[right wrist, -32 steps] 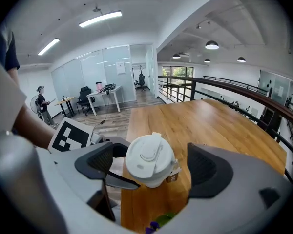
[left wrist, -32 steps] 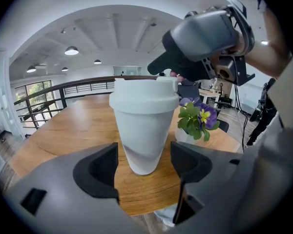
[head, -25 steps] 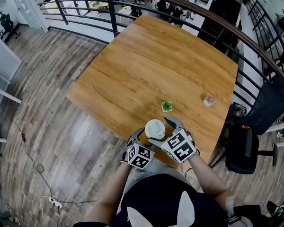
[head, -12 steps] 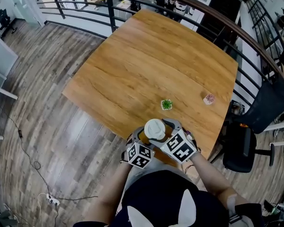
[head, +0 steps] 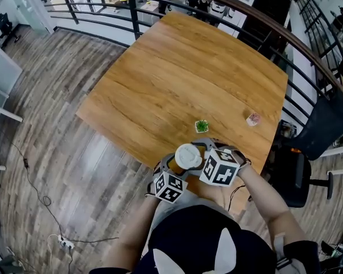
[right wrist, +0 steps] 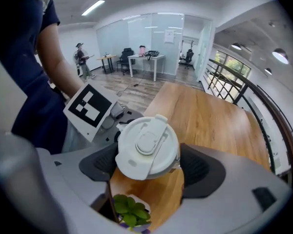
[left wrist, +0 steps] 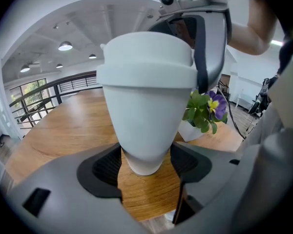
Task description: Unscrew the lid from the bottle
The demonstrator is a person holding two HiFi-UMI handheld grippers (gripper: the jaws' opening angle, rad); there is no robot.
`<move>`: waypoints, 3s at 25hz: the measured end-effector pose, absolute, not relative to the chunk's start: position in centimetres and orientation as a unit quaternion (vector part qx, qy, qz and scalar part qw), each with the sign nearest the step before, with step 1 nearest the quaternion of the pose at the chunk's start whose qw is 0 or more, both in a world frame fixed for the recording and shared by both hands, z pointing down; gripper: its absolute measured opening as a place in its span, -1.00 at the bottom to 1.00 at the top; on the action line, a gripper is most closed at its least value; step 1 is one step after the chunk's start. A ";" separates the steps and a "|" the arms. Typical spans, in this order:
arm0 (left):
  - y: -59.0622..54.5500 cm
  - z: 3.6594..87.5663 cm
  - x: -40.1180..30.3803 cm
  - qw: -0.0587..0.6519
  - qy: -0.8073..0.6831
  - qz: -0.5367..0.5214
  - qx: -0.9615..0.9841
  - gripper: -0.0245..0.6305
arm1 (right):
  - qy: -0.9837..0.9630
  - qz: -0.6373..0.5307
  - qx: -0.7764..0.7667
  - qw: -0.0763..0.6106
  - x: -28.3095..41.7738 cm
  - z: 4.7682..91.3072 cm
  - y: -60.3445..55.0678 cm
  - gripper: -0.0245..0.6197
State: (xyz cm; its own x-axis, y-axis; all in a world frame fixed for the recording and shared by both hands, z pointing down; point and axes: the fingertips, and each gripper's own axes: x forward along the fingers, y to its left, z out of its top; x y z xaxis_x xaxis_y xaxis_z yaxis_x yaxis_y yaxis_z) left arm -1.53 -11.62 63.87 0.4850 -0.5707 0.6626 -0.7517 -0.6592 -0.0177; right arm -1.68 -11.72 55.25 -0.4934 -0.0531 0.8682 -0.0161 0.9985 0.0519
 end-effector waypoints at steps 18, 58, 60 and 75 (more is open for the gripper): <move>-11.6 64.0 -1.6 0.146 -0.389 0.327 0.849 0.05 | -0.796 -0.141 -0.114 0.578 -1.6 55.5 -11.7 0.33; -11.6 64.2 -1.8 0.165 -0.379 0.325 0.851 0.05 | -0.870 0.166 0.290 0.364 -3.1 54.3 -13.1 0.31; -11.6 64.3 -1.8 0.165 -0.378 0.325 0.851 0.05 | -0.873 0.161 0.267 0.374 -3.1 54.3 -13.0 0.31; -11.6 64.6 -1.8 0.166 -0.372 0.326 0.853 0.05 | -0.872 0.070 0.069 0.479 -3.3 54.9 -12.0 0.31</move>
